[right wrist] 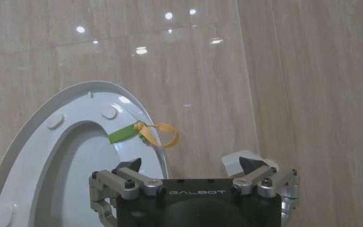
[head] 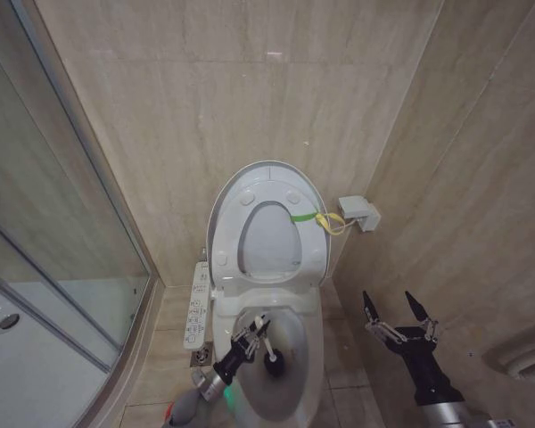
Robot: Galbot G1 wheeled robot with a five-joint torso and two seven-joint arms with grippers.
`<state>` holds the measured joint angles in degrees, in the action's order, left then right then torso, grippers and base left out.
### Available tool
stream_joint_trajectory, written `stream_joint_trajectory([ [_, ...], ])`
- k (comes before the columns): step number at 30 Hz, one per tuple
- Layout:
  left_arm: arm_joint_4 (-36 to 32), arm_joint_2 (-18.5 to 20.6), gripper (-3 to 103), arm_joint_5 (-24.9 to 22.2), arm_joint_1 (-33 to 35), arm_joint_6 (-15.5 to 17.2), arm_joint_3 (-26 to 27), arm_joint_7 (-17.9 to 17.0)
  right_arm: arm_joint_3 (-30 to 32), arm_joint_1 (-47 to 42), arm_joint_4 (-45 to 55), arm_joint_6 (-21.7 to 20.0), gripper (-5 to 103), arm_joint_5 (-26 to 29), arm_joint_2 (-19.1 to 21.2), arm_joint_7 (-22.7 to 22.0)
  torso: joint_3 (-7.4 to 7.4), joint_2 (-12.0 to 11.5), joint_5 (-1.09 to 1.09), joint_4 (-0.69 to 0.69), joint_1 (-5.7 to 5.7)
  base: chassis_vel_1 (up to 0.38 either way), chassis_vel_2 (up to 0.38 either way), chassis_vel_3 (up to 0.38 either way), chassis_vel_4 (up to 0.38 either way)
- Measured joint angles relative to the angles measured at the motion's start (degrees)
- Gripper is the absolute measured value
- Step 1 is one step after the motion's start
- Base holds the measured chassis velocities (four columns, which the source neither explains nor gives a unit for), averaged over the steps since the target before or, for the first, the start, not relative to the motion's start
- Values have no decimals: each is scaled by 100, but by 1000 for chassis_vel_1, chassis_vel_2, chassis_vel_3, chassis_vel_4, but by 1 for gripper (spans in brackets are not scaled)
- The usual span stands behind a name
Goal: Open the toilet lid, clean the toilet bowl with a toilet brush, close the toilet lid, and flush.
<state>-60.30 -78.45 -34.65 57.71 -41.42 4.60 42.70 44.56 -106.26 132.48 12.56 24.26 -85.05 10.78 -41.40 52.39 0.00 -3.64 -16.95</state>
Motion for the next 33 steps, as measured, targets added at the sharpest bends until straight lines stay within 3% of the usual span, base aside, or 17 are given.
stream_joint_trajectory([
  [11,517,-547,21,-129,-742,96,-253,-91,0,0,0,0,100,0,0,0,0,0,0,-2,0,0,0,0,0],
  [23,1075,-708,21,-4,-854,-31,-307,134,0,0,0,0,100,0,0,0,0,0,1,0,0,0,0,0,0],
  [33,890,-771,21,23,-1079,-61,-302,15,0,0,0,0,100,0,0,0,1,0,1,-1,0,0,0,0,0],
])
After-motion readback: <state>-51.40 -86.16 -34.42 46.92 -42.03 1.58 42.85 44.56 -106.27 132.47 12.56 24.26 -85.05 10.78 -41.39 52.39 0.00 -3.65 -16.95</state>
